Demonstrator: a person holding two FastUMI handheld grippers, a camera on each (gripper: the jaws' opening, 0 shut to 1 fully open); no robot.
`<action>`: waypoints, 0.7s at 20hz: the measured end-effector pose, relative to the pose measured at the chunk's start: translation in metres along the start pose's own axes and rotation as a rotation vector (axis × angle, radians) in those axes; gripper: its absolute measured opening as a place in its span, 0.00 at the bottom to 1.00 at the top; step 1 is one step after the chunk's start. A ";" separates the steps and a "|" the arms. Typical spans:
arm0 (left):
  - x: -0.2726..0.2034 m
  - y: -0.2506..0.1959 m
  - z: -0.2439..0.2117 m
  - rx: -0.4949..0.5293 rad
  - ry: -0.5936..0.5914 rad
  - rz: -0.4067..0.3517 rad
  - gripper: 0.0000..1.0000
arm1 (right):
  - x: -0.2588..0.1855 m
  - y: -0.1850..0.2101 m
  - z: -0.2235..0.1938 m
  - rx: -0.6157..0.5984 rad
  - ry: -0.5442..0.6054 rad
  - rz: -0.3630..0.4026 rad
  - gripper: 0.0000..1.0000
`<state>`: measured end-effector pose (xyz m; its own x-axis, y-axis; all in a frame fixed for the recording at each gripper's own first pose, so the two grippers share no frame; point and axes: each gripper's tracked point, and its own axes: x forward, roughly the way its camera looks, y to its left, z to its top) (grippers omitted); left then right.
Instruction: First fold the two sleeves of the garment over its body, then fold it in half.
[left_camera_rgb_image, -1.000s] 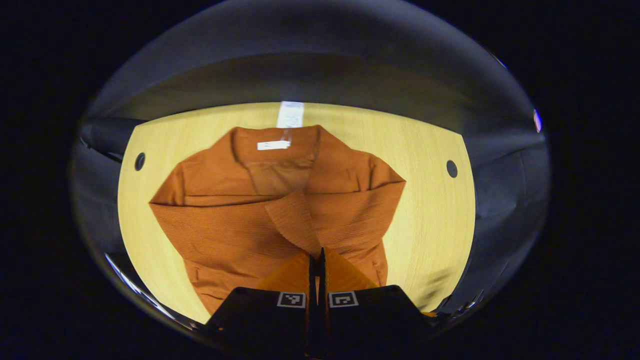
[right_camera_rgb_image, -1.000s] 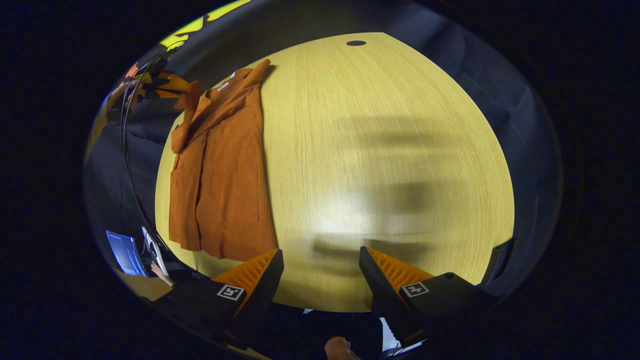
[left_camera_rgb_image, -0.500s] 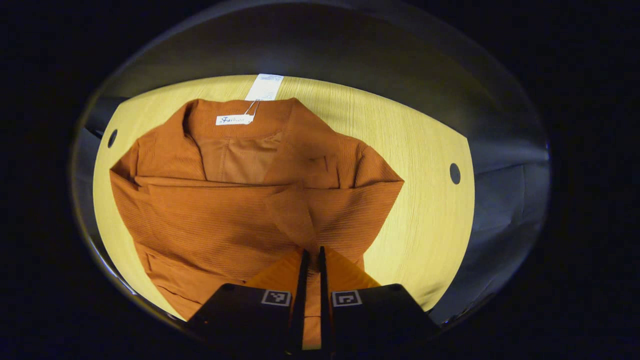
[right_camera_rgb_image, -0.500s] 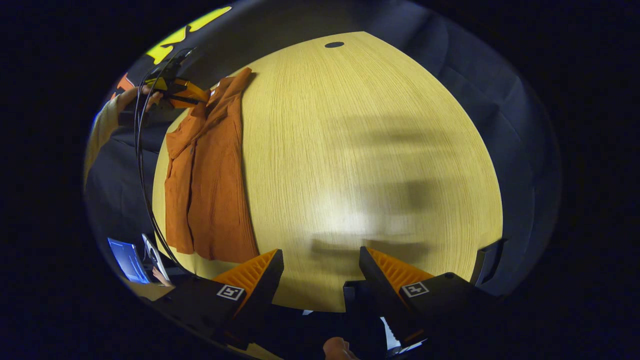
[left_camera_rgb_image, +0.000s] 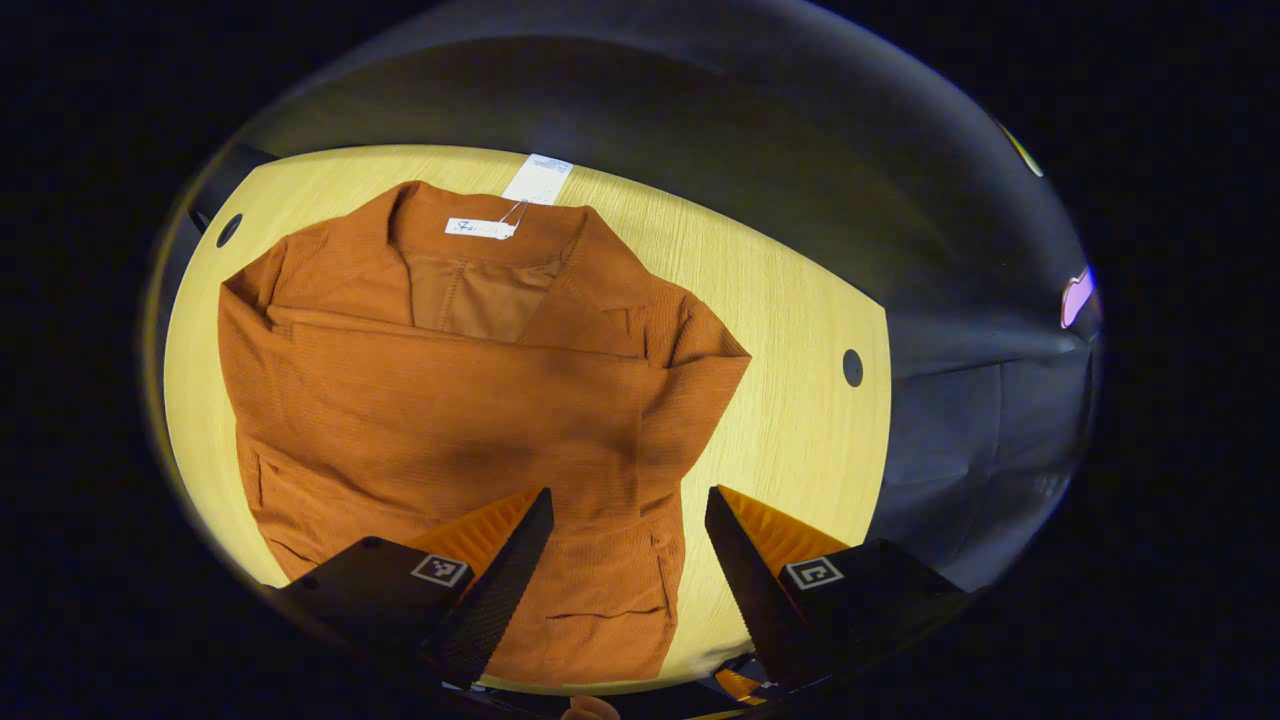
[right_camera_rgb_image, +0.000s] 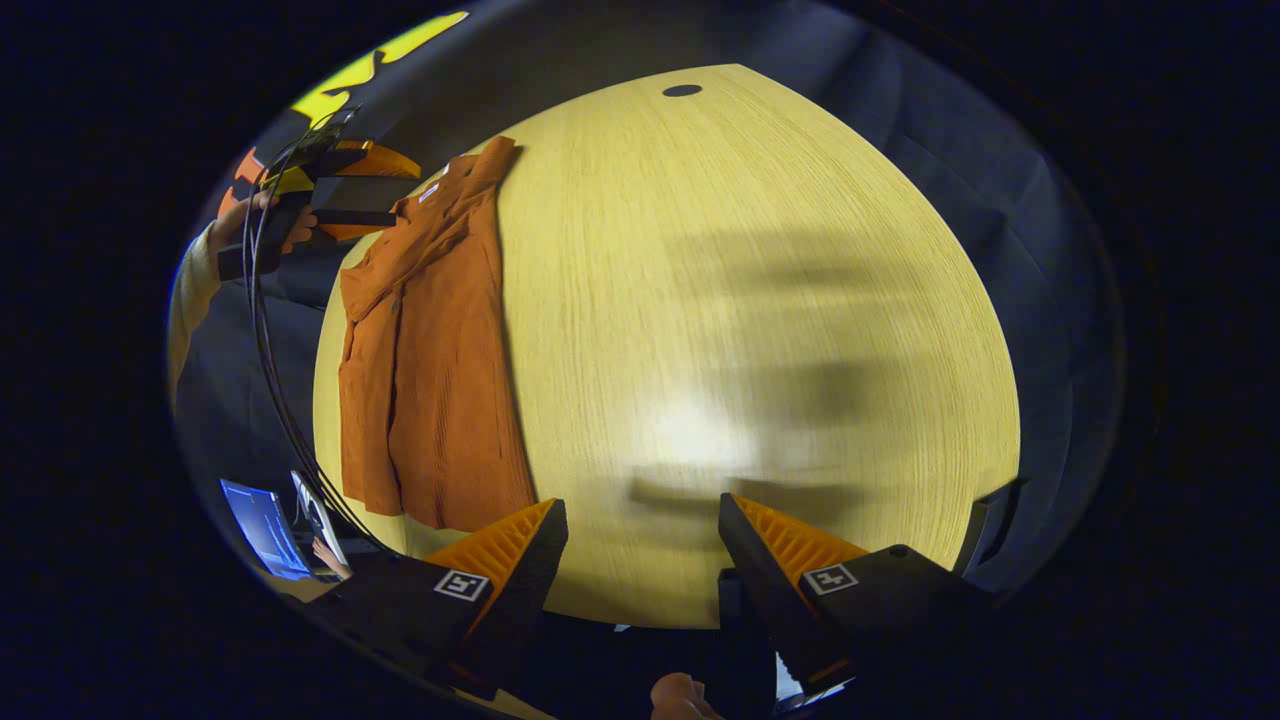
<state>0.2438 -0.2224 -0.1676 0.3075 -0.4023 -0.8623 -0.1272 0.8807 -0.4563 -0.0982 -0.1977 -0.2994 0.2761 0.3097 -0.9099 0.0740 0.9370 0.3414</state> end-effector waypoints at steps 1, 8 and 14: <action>-0.008 0.003 -0.004 0.002 -0.004 -0.005 0.99 | 0.001 0.007 0.001 -0.012 -0.001 -0.001 0.94; -0.066 0.055 -0.063 0.055 -0.025 -0.092 0.99 | 0.006 0.068 0.001 -0.110 -0.032 0.041 0.98; -0.097 0.136 -0.130 -0.013 -0.036 -0.136 0.99 | 0.020 0.093 -0.011 -0.156 -0.026 0.010 0.98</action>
<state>0.0742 -0.0959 -0.1745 0.3566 -0.5078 -0.7842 -0.0940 0.8156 -0.5709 -0.0966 -0.1027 -0.2885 0.3006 0.3171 -0.8995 -0.0785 0.9482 0.3080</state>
